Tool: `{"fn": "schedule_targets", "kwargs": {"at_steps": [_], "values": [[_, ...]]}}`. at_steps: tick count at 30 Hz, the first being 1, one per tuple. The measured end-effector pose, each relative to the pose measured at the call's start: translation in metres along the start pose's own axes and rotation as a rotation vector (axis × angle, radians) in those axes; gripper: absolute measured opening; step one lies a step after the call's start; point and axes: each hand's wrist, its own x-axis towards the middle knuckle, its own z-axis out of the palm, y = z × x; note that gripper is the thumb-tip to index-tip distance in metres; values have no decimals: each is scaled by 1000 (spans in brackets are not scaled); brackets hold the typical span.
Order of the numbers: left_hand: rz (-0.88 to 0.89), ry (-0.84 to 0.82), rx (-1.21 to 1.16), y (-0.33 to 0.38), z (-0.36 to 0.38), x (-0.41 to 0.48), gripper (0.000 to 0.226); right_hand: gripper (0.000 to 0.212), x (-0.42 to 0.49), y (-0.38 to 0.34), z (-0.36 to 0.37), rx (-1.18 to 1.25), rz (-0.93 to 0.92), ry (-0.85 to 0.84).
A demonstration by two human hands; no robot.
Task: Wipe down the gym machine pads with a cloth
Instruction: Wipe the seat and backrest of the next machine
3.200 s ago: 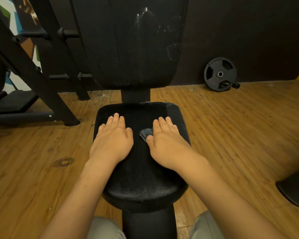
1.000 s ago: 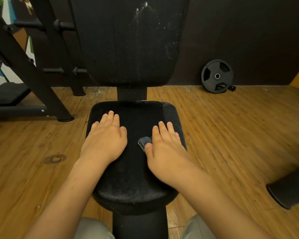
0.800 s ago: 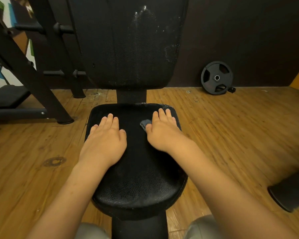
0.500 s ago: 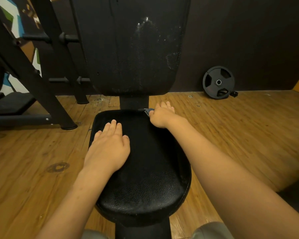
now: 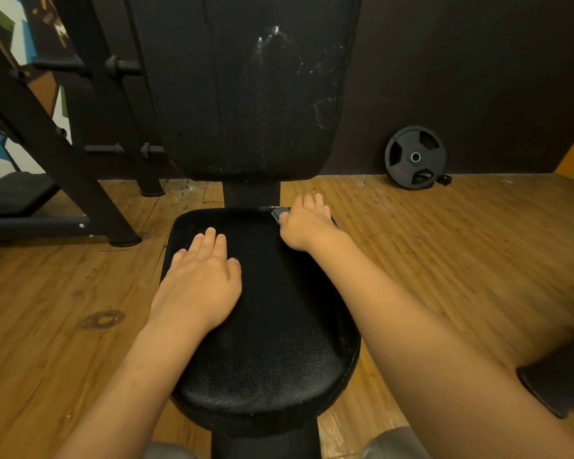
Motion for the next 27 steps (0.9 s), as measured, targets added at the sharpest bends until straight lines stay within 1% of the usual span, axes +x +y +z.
{"fn": "schedule_targets", "kwargs": {"at_steps": [2,4,7,10,16,19,22,27], "values": [[2,-2,-1,0,0,-1,59,67,6,-6,-5,7,54,-24],[2,-7,-9,-1,0,-1,59,66,-2,-9,-2,23,69,-16],[11,-1,-10,-1,1,-1,59,62,-37,-7,13,31,12,37],[9,-3,-13,-1,2,0,59,59,-54,-4,22,32,-44,48],[12,-15,-10,-3,1,0,59,61,-5,-7,2,-25,0,-14],[16,-16,-10,-2,0,0,59,61,1,-7,-2,-17,30,-24],[11,-9,-8,-2,1,0,59,61,-26,-11,6,11,19,23],[4,-7,-4,-1,2,-1,59,60,-62,-7,20,8,-30,20]]}}
